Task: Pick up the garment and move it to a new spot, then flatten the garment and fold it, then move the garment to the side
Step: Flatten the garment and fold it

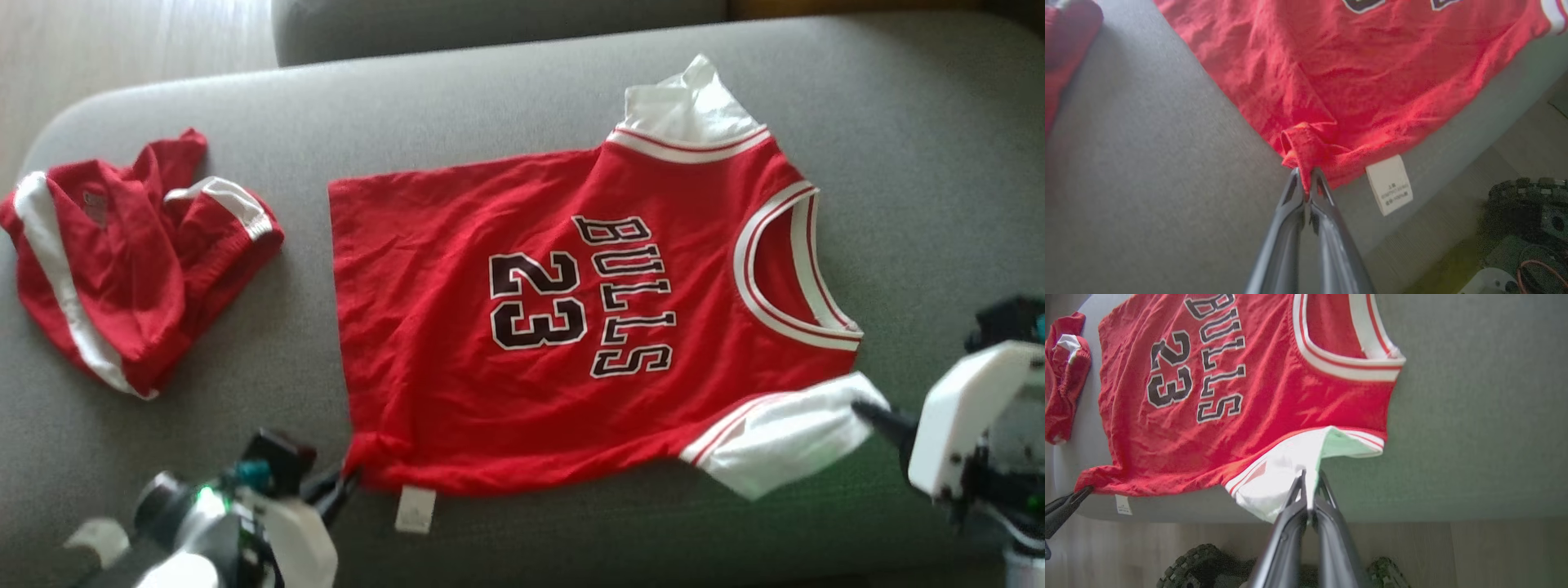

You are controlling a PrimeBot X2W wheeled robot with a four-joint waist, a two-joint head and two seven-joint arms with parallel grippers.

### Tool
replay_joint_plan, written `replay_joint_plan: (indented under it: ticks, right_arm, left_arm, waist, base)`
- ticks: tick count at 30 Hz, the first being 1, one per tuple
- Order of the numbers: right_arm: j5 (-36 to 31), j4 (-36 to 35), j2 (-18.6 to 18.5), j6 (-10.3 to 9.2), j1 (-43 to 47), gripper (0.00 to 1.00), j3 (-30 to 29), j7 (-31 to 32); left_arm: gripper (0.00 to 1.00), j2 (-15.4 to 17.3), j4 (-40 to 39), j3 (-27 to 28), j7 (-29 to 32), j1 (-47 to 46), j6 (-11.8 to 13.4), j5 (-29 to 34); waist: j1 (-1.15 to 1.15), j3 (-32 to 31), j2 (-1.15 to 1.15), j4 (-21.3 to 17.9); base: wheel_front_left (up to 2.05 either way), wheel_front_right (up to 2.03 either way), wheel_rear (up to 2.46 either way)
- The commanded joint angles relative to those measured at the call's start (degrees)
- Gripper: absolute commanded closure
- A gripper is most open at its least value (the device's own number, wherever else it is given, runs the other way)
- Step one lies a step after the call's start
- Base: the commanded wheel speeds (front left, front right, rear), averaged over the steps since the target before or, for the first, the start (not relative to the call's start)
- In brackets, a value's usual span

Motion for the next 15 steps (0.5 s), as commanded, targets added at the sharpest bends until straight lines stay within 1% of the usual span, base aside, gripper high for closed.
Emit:
replay_joint_plan:
  ticks: [1, 5, 9, 15]
  right_arm:
    - [-0.21, -1.3, -1.78, -0.01, -4.93, 1.0, 1.41, -0.69]
    - [-0.5, 0.55, -2.16, -0.01, -8.63, 1.0, 1.95, -1.43]
    - [-1.22, 3.64, -3.33, -0.01, -13.35, 1.0, 2.6, -3.16]
    - [-3.06, 9.46, -5.2, -0.01, -20.23, 1.0, 3.98, -7.64]
  left_arm:
    - [1.0, 2.03, -1.68, 3.08, 0.6, -5.3, -0.44, -0.36]
    - [1.0, 2.0, -1.45, 3.8, 1.43, -8.47, -1.04, -0.82]
    - [1.0, 1.71, -0.15, 4.93, 2.21, -12.12, -1.52, -1.81]
    - [1.0, 0.74, 2.49, 6.05, 2.52, -16.41, -1.9, -2.96]
  waist:
    - [0.0, 2.03, 0.0, 0.08]
    - [0.0, 3.79, 0.0, 0.26]
    - [0.0, 5.75, 0.0, 0.57]
    - [0.0, 8.55, 0.0, 0.94]
  base:
    - [0.0, 0.0, 0.0]
    - [0.0, 0.0, 0.0]
    - [0.0, 0.0, 0.0]
    - [0.0, 0.0, 0.0]
